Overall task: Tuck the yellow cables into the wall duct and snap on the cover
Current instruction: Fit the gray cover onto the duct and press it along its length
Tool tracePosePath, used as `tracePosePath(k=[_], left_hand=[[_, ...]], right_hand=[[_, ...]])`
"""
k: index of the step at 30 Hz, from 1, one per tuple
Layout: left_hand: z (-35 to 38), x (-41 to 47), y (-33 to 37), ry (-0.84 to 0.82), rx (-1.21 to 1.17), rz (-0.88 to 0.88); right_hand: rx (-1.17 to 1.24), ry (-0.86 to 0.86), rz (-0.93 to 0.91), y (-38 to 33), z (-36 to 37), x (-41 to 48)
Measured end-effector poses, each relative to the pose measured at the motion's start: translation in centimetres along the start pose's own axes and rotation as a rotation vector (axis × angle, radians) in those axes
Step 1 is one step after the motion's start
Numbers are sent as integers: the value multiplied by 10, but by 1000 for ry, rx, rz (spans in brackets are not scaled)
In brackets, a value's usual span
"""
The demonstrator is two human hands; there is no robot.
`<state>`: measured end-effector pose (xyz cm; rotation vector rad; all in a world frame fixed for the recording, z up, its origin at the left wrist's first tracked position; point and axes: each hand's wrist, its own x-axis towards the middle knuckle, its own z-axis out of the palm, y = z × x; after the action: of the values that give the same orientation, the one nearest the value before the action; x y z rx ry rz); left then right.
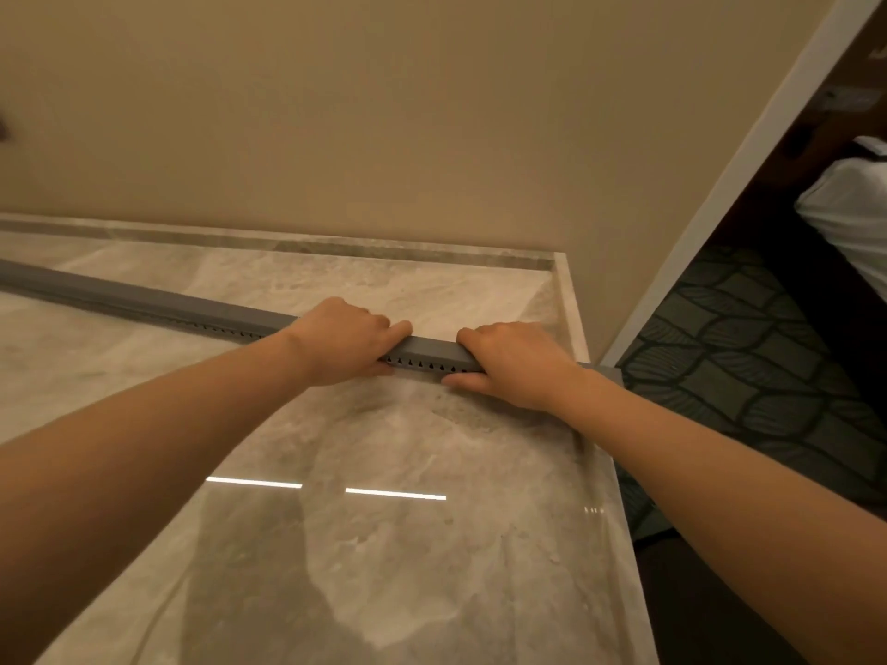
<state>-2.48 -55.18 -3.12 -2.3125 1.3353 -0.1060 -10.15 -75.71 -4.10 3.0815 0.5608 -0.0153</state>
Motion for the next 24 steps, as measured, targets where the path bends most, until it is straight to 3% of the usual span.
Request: tracePosePath(k=[3, 5, 14, 24], left_hand=[[14, -14, -27, -50, -339, -82], [24, -22, -41, -71, -433, -129], [54, -9, -72, 66, -425, -163], [58, 34, -111, 157, -266, -141]], right_hand=[[35, -2, 6, 3, 2, 2], [34, 7, 5, 5, 3, 4], [50, 55, -4, 33, 0, 28], [54, 156, -15, 76, -1, 76]])
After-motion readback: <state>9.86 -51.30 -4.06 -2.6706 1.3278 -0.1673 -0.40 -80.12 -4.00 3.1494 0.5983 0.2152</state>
